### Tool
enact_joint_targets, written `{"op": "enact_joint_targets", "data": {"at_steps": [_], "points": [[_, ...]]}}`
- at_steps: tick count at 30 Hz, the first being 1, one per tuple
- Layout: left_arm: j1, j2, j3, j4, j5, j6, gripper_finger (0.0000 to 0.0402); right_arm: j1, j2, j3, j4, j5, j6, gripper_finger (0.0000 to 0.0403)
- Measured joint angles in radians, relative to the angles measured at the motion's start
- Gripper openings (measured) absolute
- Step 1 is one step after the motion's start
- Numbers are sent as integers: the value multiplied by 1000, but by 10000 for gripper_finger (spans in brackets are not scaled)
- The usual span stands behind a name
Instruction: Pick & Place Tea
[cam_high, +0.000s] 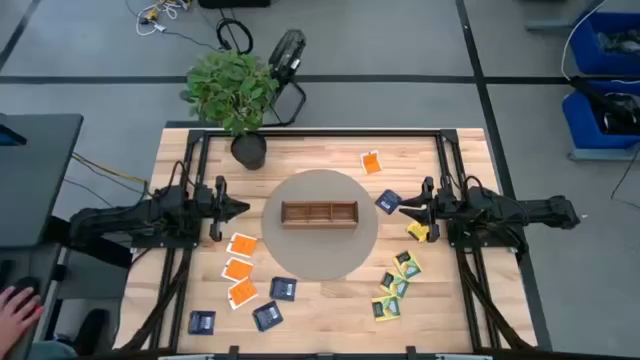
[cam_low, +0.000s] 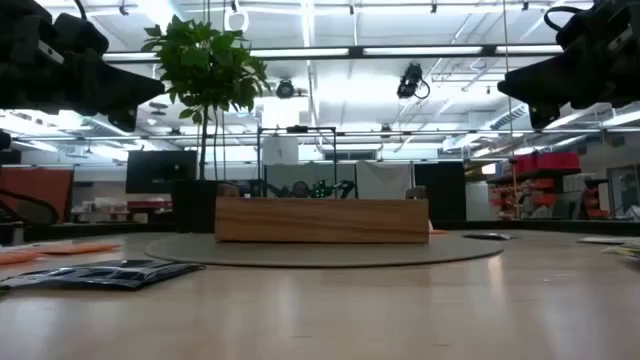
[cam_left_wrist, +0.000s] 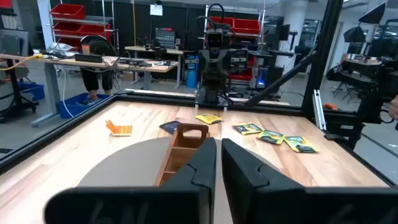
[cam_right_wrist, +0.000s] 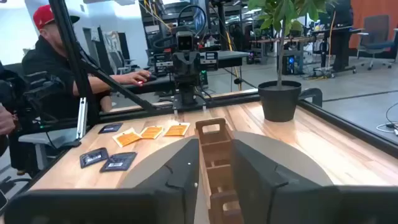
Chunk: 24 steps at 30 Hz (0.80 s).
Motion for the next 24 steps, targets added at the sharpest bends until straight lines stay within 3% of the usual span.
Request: {"op": "enact_joint_targets", "data": {"at_steps": [12,16,24], "points": [[0,0,4,78,0,-17,32,0,0,1,62,2,-50,101],[0,0,64,59,0,-7,32,0,0,38,76,28,-91,101],[0,12,217,-61,-21,24,32,0,7,197,-78,120,-131,101]]}}
